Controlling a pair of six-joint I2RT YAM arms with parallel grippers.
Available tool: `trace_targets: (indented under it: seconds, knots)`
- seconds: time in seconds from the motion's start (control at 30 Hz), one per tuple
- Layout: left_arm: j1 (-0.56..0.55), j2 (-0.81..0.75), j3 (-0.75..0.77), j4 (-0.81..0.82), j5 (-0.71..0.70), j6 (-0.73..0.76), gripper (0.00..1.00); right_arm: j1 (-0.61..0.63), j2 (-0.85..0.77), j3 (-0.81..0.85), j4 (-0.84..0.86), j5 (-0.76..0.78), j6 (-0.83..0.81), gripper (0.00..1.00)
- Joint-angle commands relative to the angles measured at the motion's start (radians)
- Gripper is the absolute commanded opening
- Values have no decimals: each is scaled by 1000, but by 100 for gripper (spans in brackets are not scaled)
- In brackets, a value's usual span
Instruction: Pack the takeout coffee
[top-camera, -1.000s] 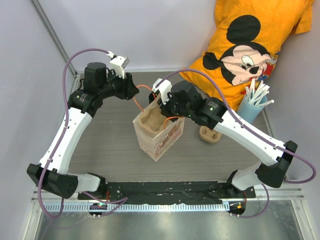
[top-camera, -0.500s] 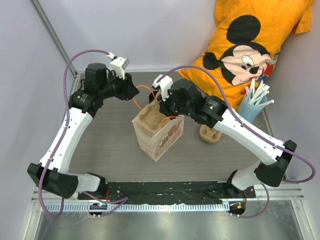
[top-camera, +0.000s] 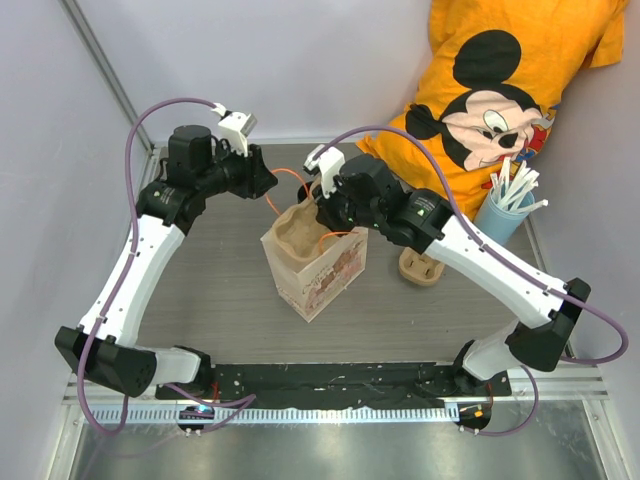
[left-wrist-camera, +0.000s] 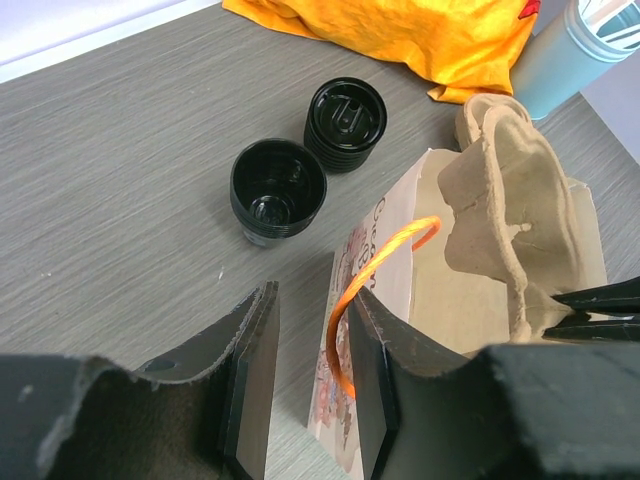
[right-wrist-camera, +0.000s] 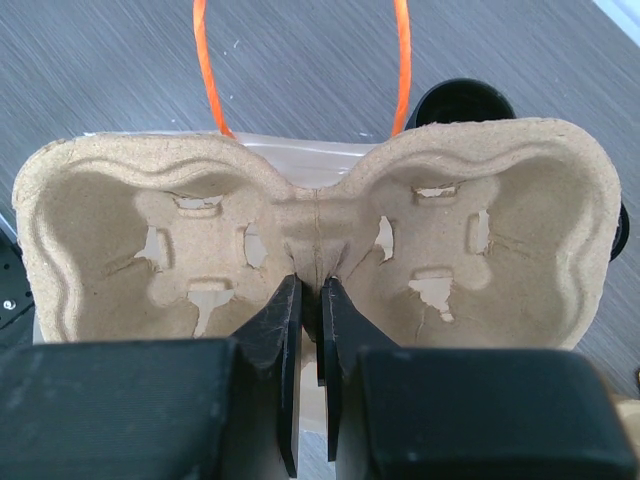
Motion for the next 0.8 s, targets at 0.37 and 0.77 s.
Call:
trace_targets:
  seconds: [0.37,0.77]
  knots:
    - [12,10,-10,58,11,-18,38,4,-9,-31,67,34,58,1]
    - [16,19,-7,65,-4,-32,35,83,0,-58,81,192,-27,1]
